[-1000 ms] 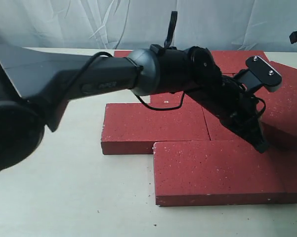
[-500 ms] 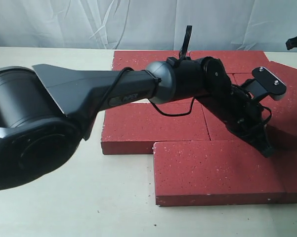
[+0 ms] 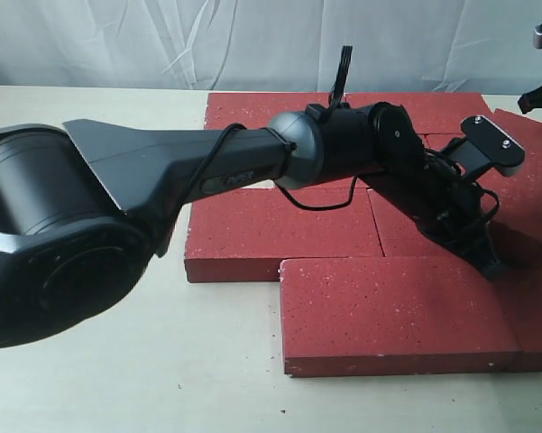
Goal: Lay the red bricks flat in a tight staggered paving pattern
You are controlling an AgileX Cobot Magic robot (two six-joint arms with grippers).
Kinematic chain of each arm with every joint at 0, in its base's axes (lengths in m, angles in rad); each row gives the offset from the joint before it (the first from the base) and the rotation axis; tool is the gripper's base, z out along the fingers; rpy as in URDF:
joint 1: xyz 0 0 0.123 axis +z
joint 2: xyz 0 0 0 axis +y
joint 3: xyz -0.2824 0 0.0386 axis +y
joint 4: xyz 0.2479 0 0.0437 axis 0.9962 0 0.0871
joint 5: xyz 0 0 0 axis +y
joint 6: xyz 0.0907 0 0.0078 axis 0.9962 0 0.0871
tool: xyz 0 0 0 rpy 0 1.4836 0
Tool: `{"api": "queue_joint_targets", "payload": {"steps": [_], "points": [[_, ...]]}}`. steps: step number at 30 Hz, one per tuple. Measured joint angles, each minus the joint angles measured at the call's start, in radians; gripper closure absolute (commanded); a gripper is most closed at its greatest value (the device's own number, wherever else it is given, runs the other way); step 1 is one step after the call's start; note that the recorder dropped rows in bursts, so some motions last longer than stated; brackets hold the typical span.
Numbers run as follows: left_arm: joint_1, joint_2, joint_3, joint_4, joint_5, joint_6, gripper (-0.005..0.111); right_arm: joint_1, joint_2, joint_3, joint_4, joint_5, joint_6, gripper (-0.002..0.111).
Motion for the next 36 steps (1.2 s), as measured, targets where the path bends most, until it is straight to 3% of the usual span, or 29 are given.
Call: {"api": "queue_joint_targets", "payload": {"steps": [11,20,28,36], "points": [[-0.001,0.000,-0.002,0.028,0.010,-0.013,0.107,0.000,-0.026,-0.005,0.065,0.066,-0.075,0.109],[-0.008,-0.030,-0.002,0.250,0.029,-0.190,0.107,0.000,-0.087,-0.010,0.129,0.103,-0.110,0.109],[0.053,-0.109,-0.002,0.320,0.165,-0.245,0.107,0.009,-0.118,-0.010,0.146,0.152,-0.119,0.109],[0.134,-0.194,0.056,0.359,0.287,-0.251,0.107,0.099,-0.118,-0.010,0.162,0.156,-0.121,0.109]]}}
